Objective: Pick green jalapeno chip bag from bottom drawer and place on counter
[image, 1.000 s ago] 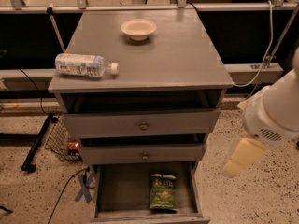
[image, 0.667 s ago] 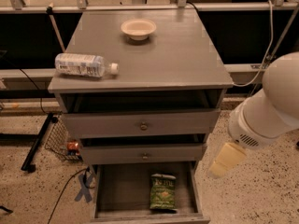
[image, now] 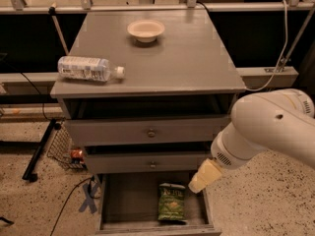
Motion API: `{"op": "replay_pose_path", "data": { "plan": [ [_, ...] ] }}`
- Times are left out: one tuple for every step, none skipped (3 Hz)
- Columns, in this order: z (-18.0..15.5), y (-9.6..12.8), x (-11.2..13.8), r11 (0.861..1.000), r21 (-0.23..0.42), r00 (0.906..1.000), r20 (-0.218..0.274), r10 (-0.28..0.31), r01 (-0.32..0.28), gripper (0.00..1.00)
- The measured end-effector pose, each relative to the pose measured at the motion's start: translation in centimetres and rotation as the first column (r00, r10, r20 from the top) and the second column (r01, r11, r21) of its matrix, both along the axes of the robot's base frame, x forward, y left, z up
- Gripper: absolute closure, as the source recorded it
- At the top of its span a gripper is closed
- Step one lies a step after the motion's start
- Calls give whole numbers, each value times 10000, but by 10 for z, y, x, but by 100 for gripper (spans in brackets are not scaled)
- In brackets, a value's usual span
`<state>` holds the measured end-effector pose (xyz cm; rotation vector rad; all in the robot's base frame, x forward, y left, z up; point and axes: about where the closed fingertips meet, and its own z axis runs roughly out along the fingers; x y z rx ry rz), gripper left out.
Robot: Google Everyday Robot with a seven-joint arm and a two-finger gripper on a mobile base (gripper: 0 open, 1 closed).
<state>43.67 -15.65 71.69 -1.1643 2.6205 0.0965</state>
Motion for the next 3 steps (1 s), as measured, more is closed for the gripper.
{"op": "replay_pose_path", "data": {
  "plan": [
    [-41,17,-4,9970,136,9946,-719,-753,765,0],
    [-48,20,-6,9932,183,9895,-895,-1132,1152,0],
    [-50,19,-5,9925,269,9887,-939,-1164,1194,0]
  ]
}}
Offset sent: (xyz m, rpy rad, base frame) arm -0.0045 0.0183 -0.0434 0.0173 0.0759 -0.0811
